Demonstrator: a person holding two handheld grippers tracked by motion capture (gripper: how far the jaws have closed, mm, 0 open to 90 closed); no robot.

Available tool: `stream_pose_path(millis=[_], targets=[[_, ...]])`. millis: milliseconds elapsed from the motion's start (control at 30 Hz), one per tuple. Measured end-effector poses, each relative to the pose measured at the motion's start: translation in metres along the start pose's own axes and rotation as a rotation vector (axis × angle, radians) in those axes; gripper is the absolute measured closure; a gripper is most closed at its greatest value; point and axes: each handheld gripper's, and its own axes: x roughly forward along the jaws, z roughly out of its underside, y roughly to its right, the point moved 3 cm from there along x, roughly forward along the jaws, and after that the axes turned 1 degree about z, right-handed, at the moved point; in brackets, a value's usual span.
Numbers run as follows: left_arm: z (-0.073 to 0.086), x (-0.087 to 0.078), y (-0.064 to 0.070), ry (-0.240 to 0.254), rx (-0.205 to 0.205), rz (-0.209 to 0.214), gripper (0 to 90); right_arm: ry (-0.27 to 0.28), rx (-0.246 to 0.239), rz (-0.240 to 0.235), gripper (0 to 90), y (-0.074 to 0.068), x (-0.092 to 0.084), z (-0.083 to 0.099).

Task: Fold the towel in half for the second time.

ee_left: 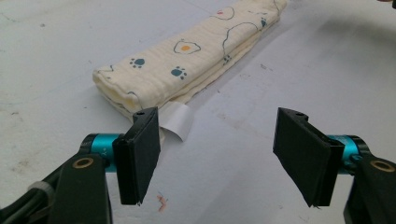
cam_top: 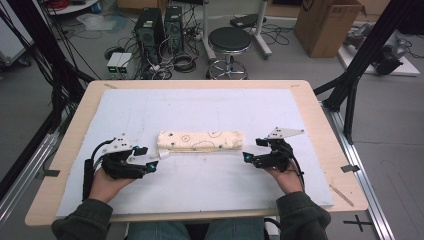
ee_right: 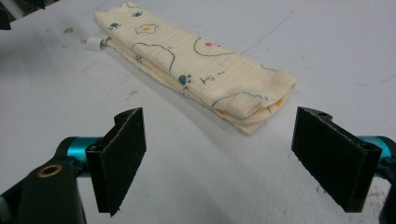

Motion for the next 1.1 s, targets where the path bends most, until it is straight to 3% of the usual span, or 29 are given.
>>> stream_pose_path(millis=[467,1100], targets=[[0.013,-0.009,0.003,-0.003,0.009,-0.03,30.3,0.004,0.008,0.035,17.2,0.001,-0.019,0.017],[0.032,-0.024,0.006,-0.013,0.005,-0.066,29.1,-0.003,-0.021,0.053,17.1,-0.006,-0.035,0.035]])
